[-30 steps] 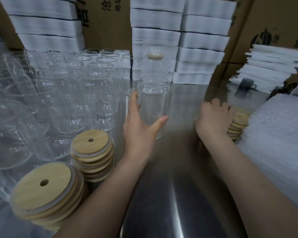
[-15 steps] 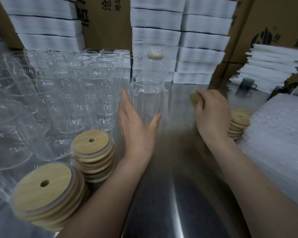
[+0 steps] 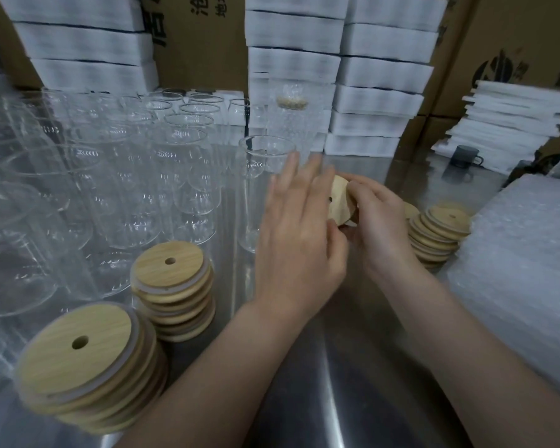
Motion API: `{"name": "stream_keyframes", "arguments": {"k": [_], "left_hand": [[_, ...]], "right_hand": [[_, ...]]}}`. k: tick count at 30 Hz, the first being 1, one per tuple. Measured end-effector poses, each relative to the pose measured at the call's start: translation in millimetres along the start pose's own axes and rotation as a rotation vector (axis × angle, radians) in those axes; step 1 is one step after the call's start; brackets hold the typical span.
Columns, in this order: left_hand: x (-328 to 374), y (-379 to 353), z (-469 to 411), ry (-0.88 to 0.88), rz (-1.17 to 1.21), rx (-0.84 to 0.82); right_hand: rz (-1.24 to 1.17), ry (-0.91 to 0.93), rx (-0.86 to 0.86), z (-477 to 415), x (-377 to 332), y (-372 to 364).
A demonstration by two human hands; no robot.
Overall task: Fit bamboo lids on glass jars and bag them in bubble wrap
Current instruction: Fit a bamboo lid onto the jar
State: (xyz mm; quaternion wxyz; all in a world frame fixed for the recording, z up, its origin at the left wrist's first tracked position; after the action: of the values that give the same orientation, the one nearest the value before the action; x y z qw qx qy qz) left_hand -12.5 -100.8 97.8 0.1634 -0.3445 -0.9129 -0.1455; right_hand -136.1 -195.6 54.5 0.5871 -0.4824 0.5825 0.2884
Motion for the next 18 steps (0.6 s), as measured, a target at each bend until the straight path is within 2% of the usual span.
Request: {"name": "stream_keyframes", "arguments": {"k": [4, 6, 11, 18], "left_hand": [[-2, -29, 12, 0.039, -0.037, -0.269], [-9, -35, 15, 0.05, -0.06, -0.32], [-14, -33, 13, 0.093, -0.005, -0.316], [-13, -19, 7, 0.156, 0.165, -0.161]], "right_hand": [[-0.046, 0.034, -0.016, 8, -8, -2], [-0.048, -0.008, -0.023, 12, -5, -6], [-0.063, -0.051, -0.064, 17, -3, -12], [-0.245, -0.161, -0.204, 28, 1, -31]]}}
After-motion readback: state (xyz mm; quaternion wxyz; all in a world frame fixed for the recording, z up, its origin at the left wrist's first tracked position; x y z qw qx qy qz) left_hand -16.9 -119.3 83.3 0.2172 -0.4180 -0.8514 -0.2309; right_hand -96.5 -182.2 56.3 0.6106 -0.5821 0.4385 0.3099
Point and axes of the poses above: each hand's wrist, its own z-axis away from the middle knuckle, its own y-axis out of the back of the hand, x = y × z, the point moved 10 cm from there along -z, towards the middle knuckle, and after that the axes turned 14 degrees about x, right-handed, at the moved point
